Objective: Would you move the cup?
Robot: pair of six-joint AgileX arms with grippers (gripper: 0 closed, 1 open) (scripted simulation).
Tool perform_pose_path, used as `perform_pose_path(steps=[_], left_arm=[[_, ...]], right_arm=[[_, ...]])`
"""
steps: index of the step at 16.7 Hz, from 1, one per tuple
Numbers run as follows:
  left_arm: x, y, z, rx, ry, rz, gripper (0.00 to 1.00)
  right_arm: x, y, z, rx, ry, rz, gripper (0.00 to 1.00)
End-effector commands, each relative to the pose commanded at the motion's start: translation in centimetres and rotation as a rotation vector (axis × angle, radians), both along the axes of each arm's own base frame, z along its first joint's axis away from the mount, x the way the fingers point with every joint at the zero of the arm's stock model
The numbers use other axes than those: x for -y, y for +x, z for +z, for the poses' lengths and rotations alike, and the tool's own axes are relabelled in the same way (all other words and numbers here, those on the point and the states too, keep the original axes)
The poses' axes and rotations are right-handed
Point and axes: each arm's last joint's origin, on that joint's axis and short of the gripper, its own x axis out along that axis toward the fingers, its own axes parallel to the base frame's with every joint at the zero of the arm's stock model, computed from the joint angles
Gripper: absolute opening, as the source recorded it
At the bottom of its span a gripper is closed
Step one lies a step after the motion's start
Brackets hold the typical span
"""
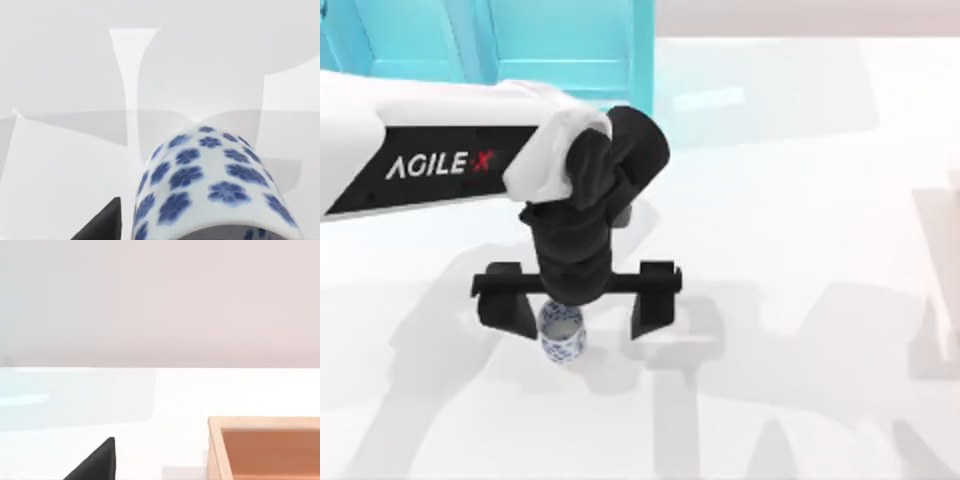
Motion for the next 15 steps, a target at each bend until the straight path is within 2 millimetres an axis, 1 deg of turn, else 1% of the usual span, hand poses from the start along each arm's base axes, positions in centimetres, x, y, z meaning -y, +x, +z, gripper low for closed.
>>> perform_pose_path(steps=[11,12,15], left_arm=[[0.0,0.0,0.0,0.0,0.0,0.0,0.02],[0.0,0.0,0.0,0.0,0.0,0.0,0.0],[0.0,0.0,0.0,0.0,0.0,0.0,0.0]], right_arm=[[0.0,0.0,0.0,0.0,0.0,0.0,1.0],[0.0,0.0,0.0,0.0,0.0,0.0,1.0],[0.0,0.0,0.0,0.0,0.0,0.0,1.0]])
